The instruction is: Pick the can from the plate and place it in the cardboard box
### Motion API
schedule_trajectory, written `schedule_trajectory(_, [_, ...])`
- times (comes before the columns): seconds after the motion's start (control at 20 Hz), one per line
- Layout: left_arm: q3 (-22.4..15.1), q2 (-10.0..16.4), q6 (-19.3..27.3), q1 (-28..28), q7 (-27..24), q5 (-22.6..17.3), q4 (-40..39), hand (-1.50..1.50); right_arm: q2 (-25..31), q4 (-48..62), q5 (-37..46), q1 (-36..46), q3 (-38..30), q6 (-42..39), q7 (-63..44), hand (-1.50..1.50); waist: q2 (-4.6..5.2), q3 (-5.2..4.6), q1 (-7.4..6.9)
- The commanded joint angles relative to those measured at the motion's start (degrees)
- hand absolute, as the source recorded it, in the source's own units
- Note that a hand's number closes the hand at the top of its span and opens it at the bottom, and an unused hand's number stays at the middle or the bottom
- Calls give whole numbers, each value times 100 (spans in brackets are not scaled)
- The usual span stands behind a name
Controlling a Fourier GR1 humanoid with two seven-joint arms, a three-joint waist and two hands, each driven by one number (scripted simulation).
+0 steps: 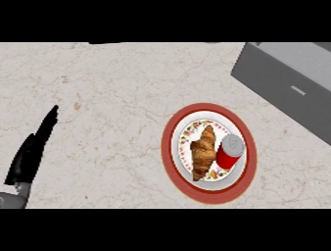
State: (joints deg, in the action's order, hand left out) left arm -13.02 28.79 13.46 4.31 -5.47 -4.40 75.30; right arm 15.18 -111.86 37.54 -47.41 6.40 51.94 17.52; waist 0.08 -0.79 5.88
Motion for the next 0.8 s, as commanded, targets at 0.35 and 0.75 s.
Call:
schedule_trajectory(0.35, [-165,-67,-61,306,81,151,199,0,-1493,-1247,2649,-2446,1231,-122,-1284,-150,190,7,-441])
schedule_trajectory(0.75, [-290,-97,-182,381,311,163,386,0,-1514,-2190,4124,-3366,1920,-597,-2903,-150,222,24,-632])
